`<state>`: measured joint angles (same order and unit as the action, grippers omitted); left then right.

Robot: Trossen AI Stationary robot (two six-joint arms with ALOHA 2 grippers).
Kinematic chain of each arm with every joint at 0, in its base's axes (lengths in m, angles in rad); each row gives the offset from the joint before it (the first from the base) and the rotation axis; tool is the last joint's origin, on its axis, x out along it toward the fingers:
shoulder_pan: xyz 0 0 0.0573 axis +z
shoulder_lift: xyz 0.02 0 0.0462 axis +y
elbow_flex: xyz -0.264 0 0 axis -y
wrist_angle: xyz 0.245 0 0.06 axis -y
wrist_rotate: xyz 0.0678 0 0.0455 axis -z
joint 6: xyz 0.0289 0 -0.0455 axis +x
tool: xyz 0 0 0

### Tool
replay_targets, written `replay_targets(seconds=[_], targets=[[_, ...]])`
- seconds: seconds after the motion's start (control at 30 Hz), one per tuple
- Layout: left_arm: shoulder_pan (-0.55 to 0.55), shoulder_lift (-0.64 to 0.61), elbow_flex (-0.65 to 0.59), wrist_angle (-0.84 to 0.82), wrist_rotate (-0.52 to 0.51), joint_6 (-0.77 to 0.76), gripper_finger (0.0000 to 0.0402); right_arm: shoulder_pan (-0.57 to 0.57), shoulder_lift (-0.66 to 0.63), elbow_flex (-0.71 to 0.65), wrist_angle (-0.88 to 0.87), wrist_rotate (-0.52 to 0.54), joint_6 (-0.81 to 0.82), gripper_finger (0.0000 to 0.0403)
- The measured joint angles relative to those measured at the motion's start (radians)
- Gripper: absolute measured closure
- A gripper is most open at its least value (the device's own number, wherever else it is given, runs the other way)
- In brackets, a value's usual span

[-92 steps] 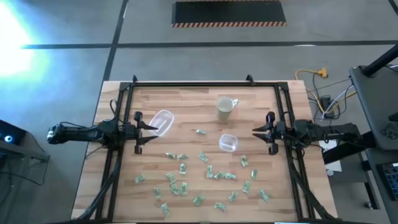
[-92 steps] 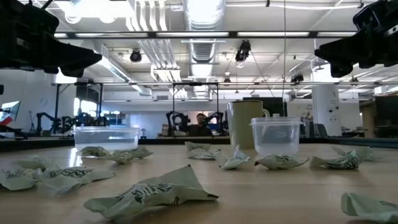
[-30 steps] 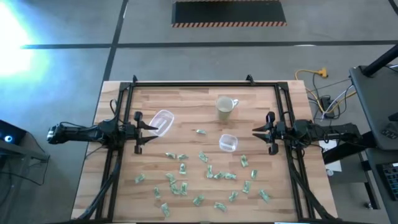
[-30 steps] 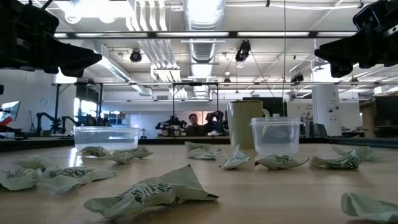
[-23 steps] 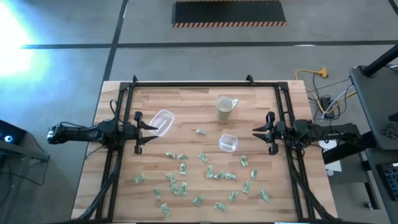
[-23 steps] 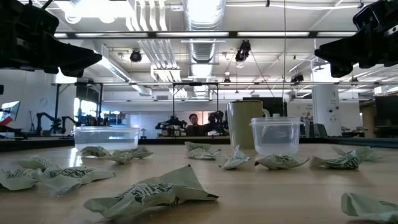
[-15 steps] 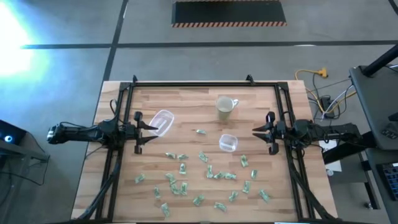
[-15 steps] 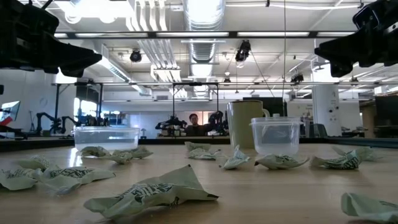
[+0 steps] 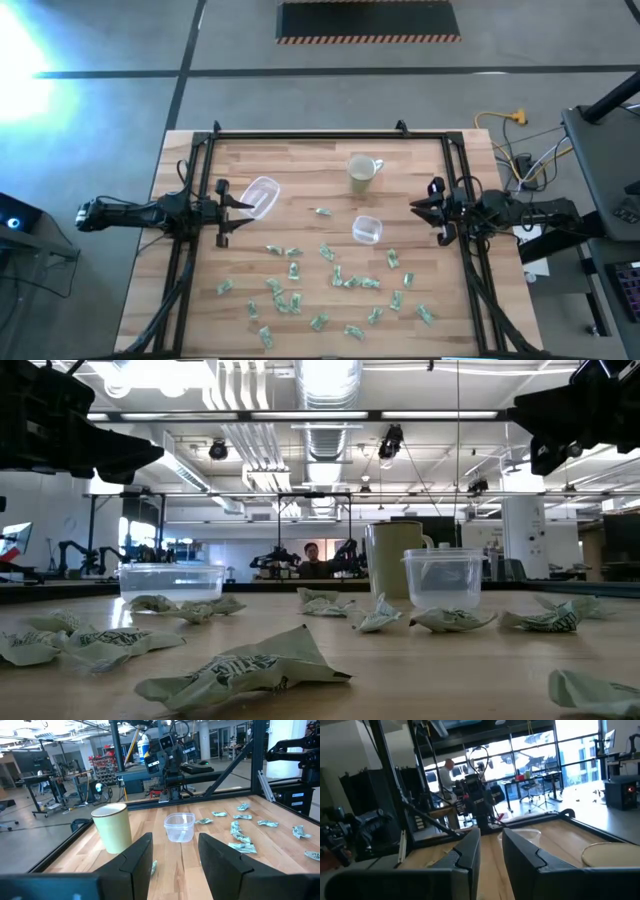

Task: Pick and place Stevia / Truvia into bins
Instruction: Put the stevia packet into the left transparent container

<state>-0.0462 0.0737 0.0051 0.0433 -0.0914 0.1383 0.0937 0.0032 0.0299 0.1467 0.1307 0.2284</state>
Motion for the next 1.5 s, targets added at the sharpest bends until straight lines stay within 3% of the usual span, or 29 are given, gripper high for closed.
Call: replay_targets(seconds=[0.37, 0.5, 0.8, 1.13, 1.5], targets=[[0.000, 0.000, 0.000, 0.002, 0.008, -0.004, 0.0259, 0.000, 0.015, 0.000, -0.016, 0.000, 0.006, 0.0330], [0.000, 0.000, 0.000, 0.035, 0.011, -0.139, 0.0259, 0.000, 0.051, 0.000, -0.016, -0.008, 0.001, 0.0330], [0.000, 0.000, 0.000, 0.308, 0.038, -0.347, 0.0259, 0.000, 0.165, 0.000, -0.007, -0.028, 0.003, 0.0330], [0.000, 0.059, 0.000, 0.307, 0.058, -0.473, 0.0259, 0.000, 0.258, 0.000, 0.049, -0.030, 0.045, 0.0330], [0.000, 0.233, 0.006, 0.358, 0.057, -0.345, 0.0259, 0.000, 0.262, 0.000, 0.173, -0.102, -0.085, 0.0330]])
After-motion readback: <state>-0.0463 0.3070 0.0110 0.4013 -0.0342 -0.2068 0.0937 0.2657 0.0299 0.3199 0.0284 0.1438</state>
